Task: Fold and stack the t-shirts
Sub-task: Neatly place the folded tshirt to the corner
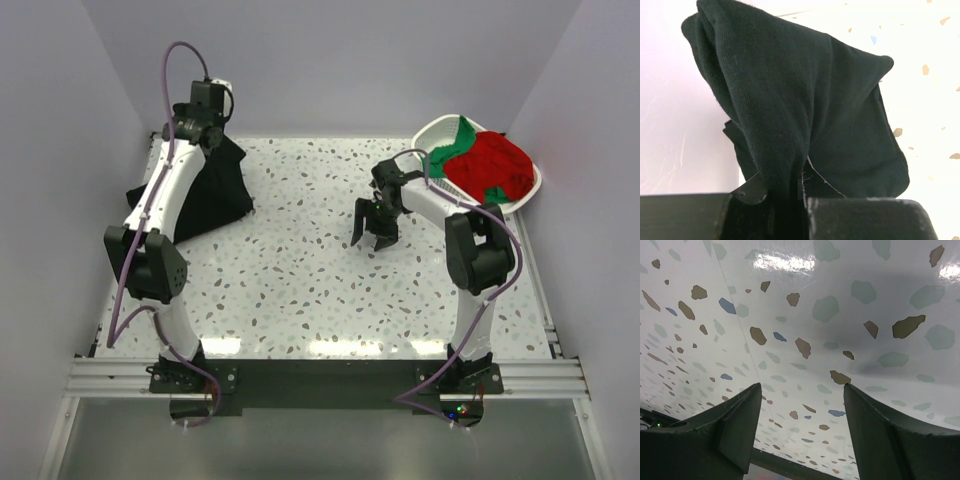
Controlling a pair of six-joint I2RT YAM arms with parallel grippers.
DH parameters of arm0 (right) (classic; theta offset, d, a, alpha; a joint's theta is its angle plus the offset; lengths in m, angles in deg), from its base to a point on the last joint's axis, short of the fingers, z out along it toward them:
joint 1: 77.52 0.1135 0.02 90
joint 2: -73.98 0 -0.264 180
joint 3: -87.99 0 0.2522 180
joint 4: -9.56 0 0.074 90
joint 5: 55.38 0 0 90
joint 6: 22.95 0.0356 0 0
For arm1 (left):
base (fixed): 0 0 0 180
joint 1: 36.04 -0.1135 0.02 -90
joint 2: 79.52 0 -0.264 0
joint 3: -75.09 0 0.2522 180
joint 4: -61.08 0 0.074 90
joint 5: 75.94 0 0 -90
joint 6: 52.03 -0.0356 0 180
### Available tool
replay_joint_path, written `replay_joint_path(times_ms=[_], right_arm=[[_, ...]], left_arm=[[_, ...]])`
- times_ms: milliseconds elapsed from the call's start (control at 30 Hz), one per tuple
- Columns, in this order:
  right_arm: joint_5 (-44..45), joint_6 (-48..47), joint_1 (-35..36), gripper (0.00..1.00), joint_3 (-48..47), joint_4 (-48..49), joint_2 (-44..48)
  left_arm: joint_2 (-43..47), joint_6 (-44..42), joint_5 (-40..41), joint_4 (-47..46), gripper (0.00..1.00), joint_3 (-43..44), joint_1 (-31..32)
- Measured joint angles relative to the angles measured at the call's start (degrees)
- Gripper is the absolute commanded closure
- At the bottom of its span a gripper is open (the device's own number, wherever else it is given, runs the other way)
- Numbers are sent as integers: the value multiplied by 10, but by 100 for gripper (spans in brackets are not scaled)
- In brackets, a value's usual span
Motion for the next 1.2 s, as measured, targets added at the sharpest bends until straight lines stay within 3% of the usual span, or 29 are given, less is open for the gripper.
replay_joint_path(times_ms=[333, 767, 833, 867, 900, 1000, 1067, 1200], right_arm=[[-1, 2, 0, 30, 10, 2, 24], [-2, 4, 0, 30, 37, 7, 44], [-2, 5, 0, 29, 38, 7, 45], [-2, 5, 0, 29, 38, 7, 45], [-2, 5, 1, 29, 38, 7, 47], [-2, 5, 1, 28, 38, 7, 56], [-2, 5, 1, 28, 38, 6, 65], [-2, 4, 1, 28, 38, 5, 83]], left_arm=[[28, 4, -1, -50, 100, -132, -50], [29, 7, -8, -99, 100, -212, -125], [29, 10, -8, -102, 83, -222, -136], [29, 12, -7, -101, 70, -224, -141], [29, 16, -7, -97, 42, -224, -148], [29, 38, 6, -94, 10, -223, -177], [29, 55, 14, -91, 3, -222, -198], [31, 76, 24, -88, 0, -222, -228]])
